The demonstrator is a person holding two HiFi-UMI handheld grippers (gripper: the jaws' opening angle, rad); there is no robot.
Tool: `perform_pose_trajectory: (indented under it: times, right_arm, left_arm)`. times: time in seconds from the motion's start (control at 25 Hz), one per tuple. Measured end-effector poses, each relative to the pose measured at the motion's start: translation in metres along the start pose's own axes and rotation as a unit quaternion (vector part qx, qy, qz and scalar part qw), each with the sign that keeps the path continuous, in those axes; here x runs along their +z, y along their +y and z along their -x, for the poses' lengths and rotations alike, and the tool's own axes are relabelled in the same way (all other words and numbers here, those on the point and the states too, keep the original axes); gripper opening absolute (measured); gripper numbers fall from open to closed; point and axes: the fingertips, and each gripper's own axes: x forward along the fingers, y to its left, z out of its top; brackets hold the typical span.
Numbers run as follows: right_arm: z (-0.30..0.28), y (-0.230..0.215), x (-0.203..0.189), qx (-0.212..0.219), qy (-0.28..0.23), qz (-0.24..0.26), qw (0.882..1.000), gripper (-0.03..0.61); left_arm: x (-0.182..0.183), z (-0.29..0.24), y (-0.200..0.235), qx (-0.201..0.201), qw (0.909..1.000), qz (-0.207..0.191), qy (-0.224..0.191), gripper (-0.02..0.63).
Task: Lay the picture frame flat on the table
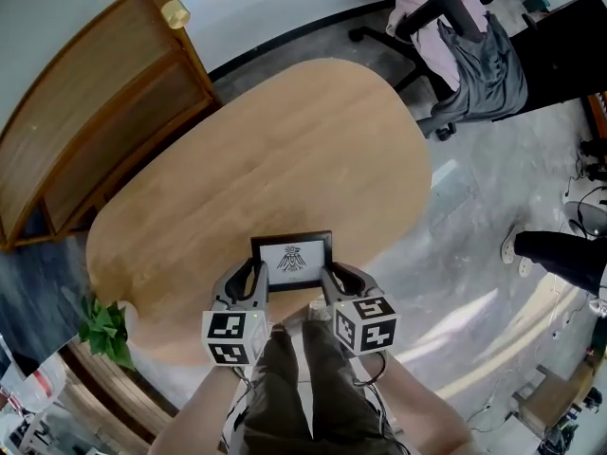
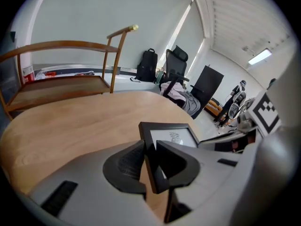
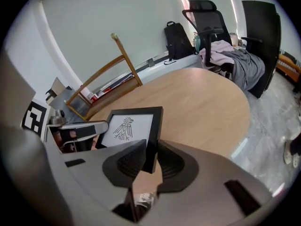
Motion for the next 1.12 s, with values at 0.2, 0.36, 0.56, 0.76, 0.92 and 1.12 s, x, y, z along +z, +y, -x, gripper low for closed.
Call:
perform_pose_trajectory:
  times: [0.2,0.36,0.56,0.76,0.92,1.12]
  right_arm:
    - [-0.032,-0.015,-0.034,0.000,0.031,-0.004,1.000,0.058]
    - [-0.047,-0.019,-0.054,-0.004,0.052,-0.003,0.999,0.058]
    - [-0.057,-0.030,-0.071,-0.021,0.078,0.006,0.997,0.058]
    - [-0.059,-0.032,-0.071,-0.023,0.071,0.038,0.996,0.061]
    - [-0.059,-0.033,-0.072,-0.019,0.073,0.034,0.997,0.069]
    - [-0.049,-0.030,-0.055,-0.031,0.066,0.042,0.996,0.066]
  left_arm:
    - [-0.042,-0.027,0.011,0.005,0.9992,0.016,0.038,0.075]
    - [-0.064,-0.036,0.017,0.012,0.9980,0.011,0.062,0.075]
    - [-0.083,-0.044,0.011,0.004,0.9961,-0.023,0.085,0.075]
    - [-0.093,-0.051,0.012,0.008,0.9949,-0.030,0.096,0.077]
    - [-0.095,-0.049,0.012,0.005,0.9938,-0.033,0.106,0.080]
    - [-0.082,-0.036,0.011,0.015,0.9930,-0.057,0.102,0.094]
